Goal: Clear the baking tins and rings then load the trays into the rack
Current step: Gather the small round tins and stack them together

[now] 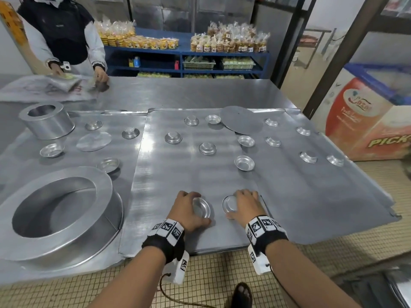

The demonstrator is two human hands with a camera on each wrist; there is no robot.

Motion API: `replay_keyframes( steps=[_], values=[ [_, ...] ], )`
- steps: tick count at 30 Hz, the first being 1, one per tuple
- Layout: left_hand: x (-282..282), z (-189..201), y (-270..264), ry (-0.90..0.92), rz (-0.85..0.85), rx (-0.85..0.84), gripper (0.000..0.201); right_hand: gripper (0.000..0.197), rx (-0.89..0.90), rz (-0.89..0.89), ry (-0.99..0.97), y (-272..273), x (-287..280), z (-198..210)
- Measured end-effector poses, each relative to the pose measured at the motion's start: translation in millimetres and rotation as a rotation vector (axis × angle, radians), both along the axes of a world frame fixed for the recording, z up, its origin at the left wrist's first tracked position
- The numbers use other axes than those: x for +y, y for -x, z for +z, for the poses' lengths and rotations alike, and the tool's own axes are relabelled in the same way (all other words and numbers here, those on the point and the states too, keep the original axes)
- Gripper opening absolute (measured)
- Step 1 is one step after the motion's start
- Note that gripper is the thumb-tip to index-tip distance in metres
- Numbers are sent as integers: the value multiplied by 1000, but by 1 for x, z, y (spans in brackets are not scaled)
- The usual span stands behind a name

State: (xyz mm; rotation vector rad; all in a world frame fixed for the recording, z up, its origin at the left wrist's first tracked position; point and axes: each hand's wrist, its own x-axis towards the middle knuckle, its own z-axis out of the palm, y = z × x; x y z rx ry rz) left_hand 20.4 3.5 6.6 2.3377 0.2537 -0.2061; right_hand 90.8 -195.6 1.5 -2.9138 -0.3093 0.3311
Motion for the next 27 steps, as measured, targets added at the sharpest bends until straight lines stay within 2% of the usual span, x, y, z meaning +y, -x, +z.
replay_keyframes(
  steps=[4, 7, 11, 17, 19, 23, 27],
  values=[
    [-3, -1, -4, 183, 111, 5, 74, 69, -24, 19, -74, -4, -3, 4],
    [-9, -6, -10, 386, 254, 26, 76, 68, -64, 33, -156, -14, -8, 7],
    [-21, -10, -17, 596, 371, 27, 77, 79, -103, 59, -346, -27, -13, 15],
    [-42, -17, -33, 799, 521, 23, 52, 70, -215, 204, -655, -41, -18, 31],
    [-47, -21, -40, 849, 575, 11, 52, 70, -205, 247, -739, -46, -20, 36],
    [-54, -15, -52, 910, 603, 49, 68, 66, -133, 342, -849, -56, -20, 34],
    [-62, -1, -62, 1012, 592, 51, 58, 61, -45, 433, -873, -67, -21, 27]
  ],
)
